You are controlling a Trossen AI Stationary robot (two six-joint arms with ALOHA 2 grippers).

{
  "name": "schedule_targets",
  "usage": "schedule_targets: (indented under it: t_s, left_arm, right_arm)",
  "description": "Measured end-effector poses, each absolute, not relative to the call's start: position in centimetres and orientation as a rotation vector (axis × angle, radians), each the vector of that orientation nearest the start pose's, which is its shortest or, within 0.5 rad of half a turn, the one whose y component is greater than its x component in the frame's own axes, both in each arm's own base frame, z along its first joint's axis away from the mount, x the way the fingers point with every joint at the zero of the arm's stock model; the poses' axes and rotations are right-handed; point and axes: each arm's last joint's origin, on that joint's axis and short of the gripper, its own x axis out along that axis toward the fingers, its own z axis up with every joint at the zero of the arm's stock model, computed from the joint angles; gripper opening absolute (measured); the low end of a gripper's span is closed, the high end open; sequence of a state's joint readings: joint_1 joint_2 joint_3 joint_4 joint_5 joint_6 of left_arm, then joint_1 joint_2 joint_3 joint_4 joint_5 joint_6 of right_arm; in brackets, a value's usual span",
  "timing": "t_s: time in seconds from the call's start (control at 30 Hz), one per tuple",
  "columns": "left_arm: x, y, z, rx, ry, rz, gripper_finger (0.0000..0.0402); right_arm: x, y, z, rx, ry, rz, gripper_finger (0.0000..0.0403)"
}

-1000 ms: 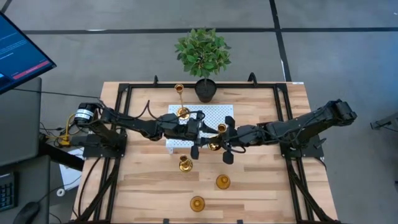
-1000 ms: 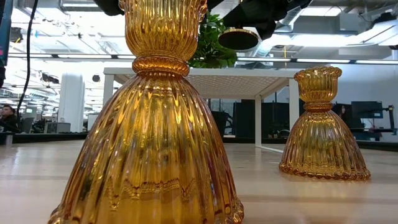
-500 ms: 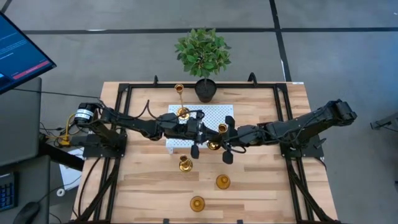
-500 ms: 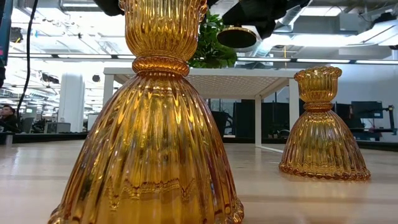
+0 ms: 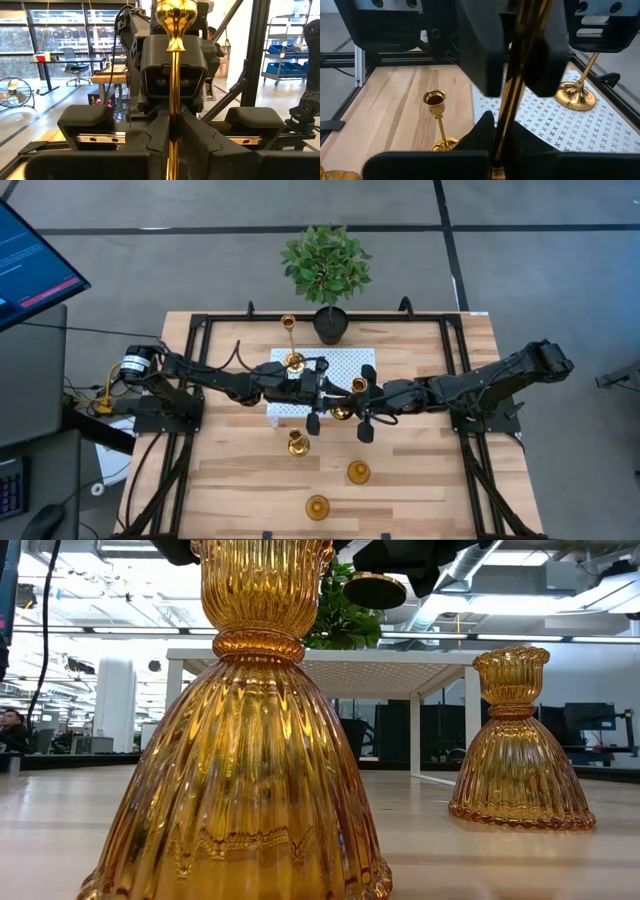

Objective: Pick & Place candle stick holders
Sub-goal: Put the top gold candle holder on the shelf

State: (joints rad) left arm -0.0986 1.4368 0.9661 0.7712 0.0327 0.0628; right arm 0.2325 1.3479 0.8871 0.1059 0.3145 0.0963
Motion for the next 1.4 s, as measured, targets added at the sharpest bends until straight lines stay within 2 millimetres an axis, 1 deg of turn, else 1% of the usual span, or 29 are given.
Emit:
schedule_targets:
  t_s: [0.2,0.43,0.53,0.67,0.8,0.97,1.17,1.27,1.4]
  left_arm:
    - [32.1,-3.3,33.6,0.057,-0.305,-0.118,0.0017]
    - [32.1,-3.3,33.6,0.062,-0.305,-0.122,0.0024]
    - [32.1,-3.4,33.6,0.075,-0.306,-0.154,0.0012]
    - [32.1,-3.4,33.6,0.079,-0.303,-0.168,0.0014]
    - [32.1,-3.4,33.5,0.091,-0.296,-0.170,0.0012]
    - [31.8,-3.4,33.6,0.106,-0.277,-0.170,0.0012]
    - [30.8,-3.3,34.4,0.129,-0.252,-0.171,0.0012]
    - [29.5,-3.2,34.7,0.132,-0.242,-0.170,0.0012]
    - [26.7,-2.8,34.5,0.130,-0.259,-0.149,0.0012]
  right_arm:
    - [29.1,6.0,27.3,-0.002,0.338,-0.097,0.0001]
    - [29.1,6.0,27.3,-0.002,0.338,-0.097,0.0004]
    - [29.1,6.0,27.3,-0.002,0.338,-0.095,0.0020]
    - [29.1,6.0,27.3,-0.001,0.338,-0.093,0.0050]
    - [29.0,6.1,27.2,-0.005,0.350,-0.091,0.0071]
    - [27.4,6.2,28.0,-0.022,0.394,-0.076,0.0082]
    - [24.7,6.2,29.9,-0.024,0.389,-0.054,0.0081]
    - [23.4,6.2,30.6,-0.007,0.389,-0.047,0.0080]
    - [22.3,6.4,31.4,0.017,0.357,-0.085,0.0065]
